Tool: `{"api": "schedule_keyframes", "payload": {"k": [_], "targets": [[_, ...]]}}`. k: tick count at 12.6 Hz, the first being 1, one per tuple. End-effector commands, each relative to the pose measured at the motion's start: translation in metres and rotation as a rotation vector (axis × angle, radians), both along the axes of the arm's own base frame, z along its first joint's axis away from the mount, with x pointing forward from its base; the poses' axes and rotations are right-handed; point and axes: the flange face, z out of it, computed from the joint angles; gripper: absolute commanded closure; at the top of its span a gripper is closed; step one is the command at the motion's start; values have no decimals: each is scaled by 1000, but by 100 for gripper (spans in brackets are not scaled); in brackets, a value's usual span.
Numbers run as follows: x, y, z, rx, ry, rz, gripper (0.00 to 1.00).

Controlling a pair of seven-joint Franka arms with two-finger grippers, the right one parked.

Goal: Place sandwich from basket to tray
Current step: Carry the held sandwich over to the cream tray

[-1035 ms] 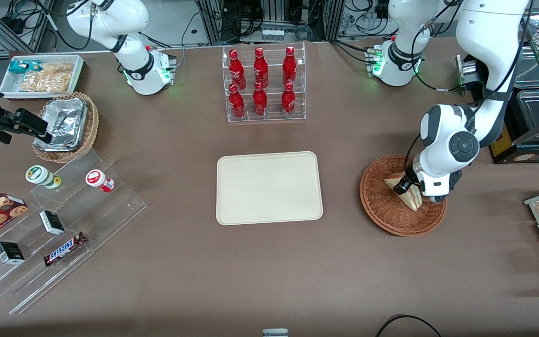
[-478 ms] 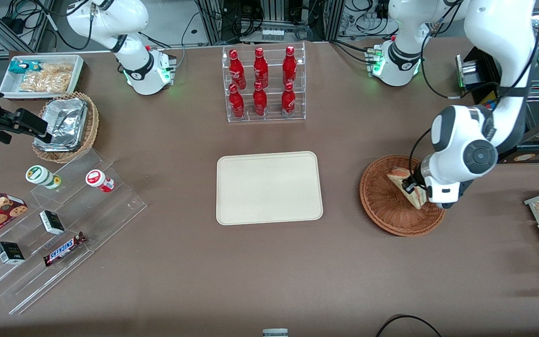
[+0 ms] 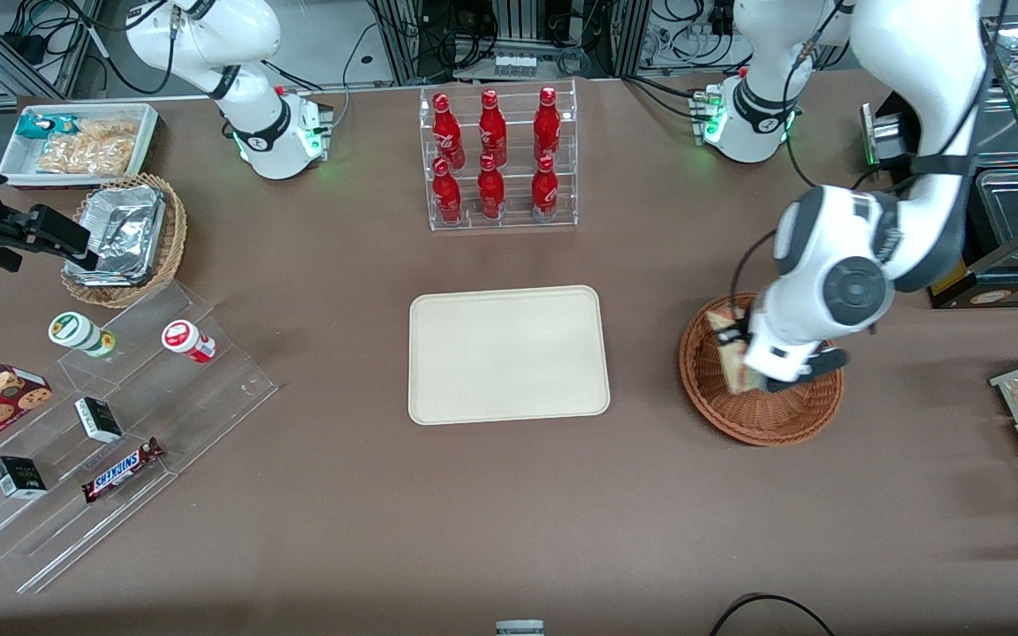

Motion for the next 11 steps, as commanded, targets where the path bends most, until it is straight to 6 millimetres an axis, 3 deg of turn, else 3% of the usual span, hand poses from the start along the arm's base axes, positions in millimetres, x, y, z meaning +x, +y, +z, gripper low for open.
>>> {"api": "schedule_keyframes", "payload": {"k": [1,5,8,11], "targets": [[5,-65,-2,-21,-17,-114,89],[-9,-165,-18,-11,-44,-101,91],[-21,-231,-46,-11,-71,-51,91],[-27,-275,-57,-20,-90,-6,91]]}}
